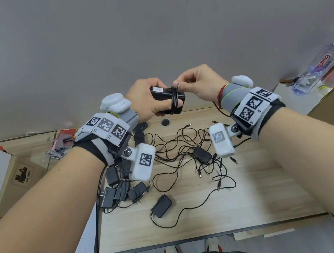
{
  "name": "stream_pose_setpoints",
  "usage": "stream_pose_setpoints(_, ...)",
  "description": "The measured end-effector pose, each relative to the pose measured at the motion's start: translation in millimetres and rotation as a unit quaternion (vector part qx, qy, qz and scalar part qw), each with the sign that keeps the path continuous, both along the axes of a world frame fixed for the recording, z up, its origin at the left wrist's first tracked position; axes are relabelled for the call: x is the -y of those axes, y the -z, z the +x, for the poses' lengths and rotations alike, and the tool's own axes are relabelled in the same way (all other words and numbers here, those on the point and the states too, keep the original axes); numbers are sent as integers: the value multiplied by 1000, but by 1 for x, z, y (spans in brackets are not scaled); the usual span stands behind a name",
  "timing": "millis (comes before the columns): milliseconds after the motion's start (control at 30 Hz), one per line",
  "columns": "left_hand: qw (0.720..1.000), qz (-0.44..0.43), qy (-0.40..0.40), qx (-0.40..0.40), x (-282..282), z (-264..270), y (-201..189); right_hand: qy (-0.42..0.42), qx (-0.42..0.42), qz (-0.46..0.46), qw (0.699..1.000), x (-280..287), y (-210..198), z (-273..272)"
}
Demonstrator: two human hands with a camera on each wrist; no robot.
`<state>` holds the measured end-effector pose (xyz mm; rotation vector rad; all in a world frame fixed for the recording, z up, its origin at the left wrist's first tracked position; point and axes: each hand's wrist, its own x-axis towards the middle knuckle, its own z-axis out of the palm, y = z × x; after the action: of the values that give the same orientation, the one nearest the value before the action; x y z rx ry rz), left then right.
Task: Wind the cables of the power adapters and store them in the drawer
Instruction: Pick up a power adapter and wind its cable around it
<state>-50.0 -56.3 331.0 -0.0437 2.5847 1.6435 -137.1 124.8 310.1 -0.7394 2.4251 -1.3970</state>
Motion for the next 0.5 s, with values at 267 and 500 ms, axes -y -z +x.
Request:
stream_pose_setpoints(267, 993, 71, -85, -29, -1, -12, 1, -62, 17, 117, 991, 11, 23, 26)
stream_pose_setpoints(500, 989, -28, -145, 6, 17, -16, 20, -99, 3, 108, 989, 11, 0, 37)
